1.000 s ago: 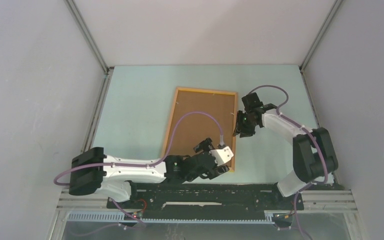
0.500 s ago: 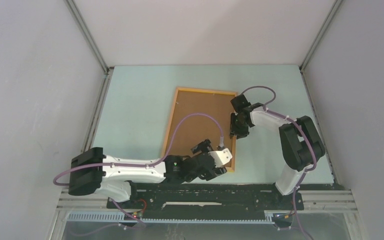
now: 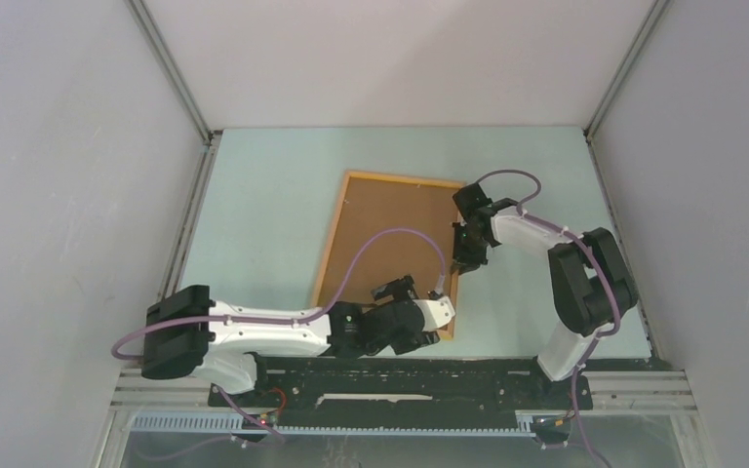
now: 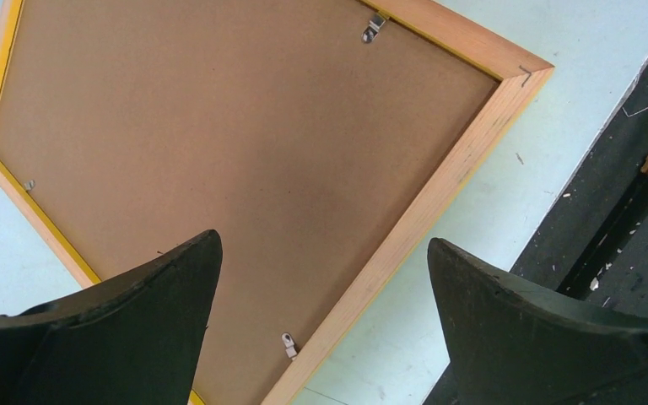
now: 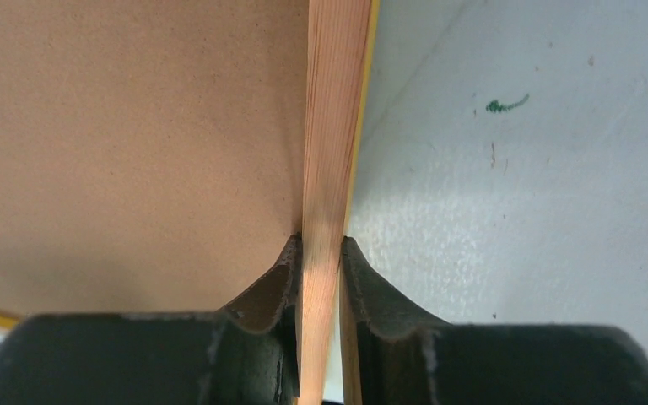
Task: Put the photo into the frame
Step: Turn over the photo frame at the center of the board.
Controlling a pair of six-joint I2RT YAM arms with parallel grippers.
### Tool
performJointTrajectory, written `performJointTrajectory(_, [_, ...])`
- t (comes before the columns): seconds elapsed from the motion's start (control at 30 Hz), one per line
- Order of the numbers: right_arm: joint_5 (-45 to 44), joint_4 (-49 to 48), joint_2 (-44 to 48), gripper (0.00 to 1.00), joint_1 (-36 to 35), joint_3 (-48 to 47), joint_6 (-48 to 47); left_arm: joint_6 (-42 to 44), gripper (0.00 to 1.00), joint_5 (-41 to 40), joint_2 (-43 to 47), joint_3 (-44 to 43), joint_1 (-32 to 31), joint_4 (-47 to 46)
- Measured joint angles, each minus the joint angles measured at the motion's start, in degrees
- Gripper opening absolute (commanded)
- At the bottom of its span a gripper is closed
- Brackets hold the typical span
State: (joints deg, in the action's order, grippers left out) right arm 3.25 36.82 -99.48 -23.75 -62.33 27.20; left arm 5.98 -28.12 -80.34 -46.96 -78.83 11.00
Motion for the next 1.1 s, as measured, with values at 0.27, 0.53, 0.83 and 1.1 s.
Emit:
performJointTrajectory(0.27, [6.3,4.2,5.7,0.00,3.8,-1.1,0.2,2.3,1.00,0.5,-4.9,-5.1,-2.5,2.1])
performJointTrajectory(0.53, [9.8,5.9,5.7,0.00,4.3,-1.6,1.3,3.1,1.00,-6.2,-12.7,-8.1,-7.6,1.4])
performJointTrajectory(0.83, [11.2,6.9,5.7,0.00,4.4,-1.8,2.8,5.0,0.99,-21.2,-22.6,-10.8,-10.2,-2.2])
performJointTrajectory(1.1, [11.3,7.5,5.8,0.00,4.7,-2.2,3.0,9.4,0.87,-29.5,-27.7,-10.9,-10.3,-7.4])
